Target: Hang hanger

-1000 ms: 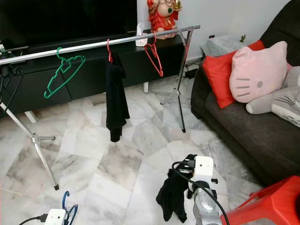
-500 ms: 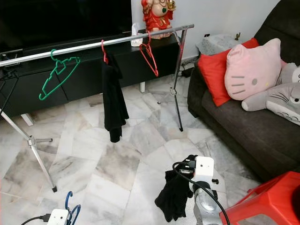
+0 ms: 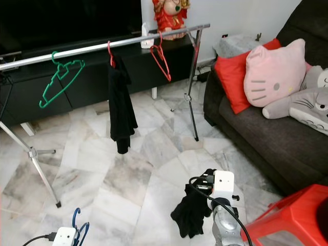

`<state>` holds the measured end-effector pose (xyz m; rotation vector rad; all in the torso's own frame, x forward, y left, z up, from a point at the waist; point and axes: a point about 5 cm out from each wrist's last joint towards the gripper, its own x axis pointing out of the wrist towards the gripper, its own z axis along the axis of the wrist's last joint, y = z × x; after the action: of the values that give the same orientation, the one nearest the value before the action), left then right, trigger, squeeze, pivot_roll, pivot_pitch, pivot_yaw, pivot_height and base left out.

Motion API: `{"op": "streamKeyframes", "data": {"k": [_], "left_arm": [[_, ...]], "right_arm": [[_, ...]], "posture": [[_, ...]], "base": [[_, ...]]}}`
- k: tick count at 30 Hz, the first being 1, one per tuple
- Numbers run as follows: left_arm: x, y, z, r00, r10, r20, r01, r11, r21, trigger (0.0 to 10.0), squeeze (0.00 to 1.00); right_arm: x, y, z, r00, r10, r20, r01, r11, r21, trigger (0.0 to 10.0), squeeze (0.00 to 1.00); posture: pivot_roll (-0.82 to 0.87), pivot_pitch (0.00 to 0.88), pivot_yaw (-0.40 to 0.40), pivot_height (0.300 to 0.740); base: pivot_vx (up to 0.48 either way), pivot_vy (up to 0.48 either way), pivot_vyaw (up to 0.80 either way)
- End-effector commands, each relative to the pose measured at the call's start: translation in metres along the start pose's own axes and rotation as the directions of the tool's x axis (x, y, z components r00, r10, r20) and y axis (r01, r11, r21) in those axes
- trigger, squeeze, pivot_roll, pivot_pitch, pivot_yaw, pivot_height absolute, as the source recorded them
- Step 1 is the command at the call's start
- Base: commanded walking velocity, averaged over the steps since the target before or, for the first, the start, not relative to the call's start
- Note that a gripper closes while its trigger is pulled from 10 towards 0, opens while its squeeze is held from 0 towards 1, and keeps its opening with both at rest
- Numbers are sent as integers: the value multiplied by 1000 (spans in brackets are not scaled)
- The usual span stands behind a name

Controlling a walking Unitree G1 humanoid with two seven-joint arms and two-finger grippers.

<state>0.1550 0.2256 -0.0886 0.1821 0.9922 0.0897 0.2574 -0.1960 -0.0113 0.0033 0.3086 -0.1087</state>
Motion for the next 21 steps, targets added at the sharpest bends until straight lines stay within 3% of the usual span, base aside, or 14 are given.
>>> {"op": "streamKeyframes", "data": {"k": [1, 21], "left_arm": [[-1, 3, -5, 1000, 5, -21, -6, 1000, -4, 10000, 0], [0, 2, -2, 1000, 4, -14, -4, 1000, -1, 10000, 0]], "right_arm": [[1, -1, 0, 1000, 0, -9, 0, 1000, -4, 10000, 0], [1, 1, 1, 1000, 4, -4, -4, 1000, -7, 10000, 0]], "posture": [[-76, 0, -12, 740], [-73, 0, -9, 740]], "base": [[-315, 0, 0], [-328, 0, 0]]}}
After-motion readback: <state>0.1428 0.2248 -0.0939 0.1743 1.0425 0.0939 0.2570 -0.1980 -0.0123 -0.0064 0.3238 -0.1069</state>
